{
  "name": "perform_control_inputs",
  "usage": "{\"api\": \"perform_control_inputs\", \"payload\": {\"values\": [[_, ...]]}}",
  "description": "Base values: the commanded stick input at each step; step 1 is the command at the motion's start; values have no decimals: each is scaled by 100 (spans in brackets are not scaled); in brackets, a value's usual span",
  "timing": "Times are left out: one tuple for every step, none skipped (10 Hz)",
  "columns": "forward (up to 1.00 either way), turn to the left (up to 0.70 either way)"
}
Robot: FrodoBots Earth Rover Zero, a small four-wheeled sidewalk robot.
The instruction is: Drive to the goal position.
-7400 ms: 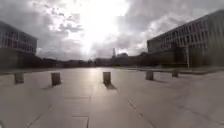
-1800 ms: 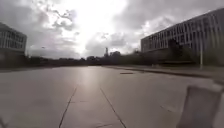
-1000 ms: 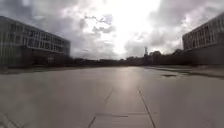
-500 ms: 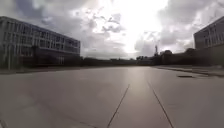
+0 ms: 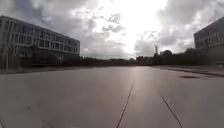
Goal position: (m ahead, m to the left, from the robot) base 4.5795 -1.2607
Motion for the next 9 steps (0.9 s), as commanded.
{"api": "perform_control_inputs", "payload": {"values": [[70,-16],[70,-13],[70,-9],[70,-6],[70,-3],[70,0],[70,0],[70,0],[70,0]]}}
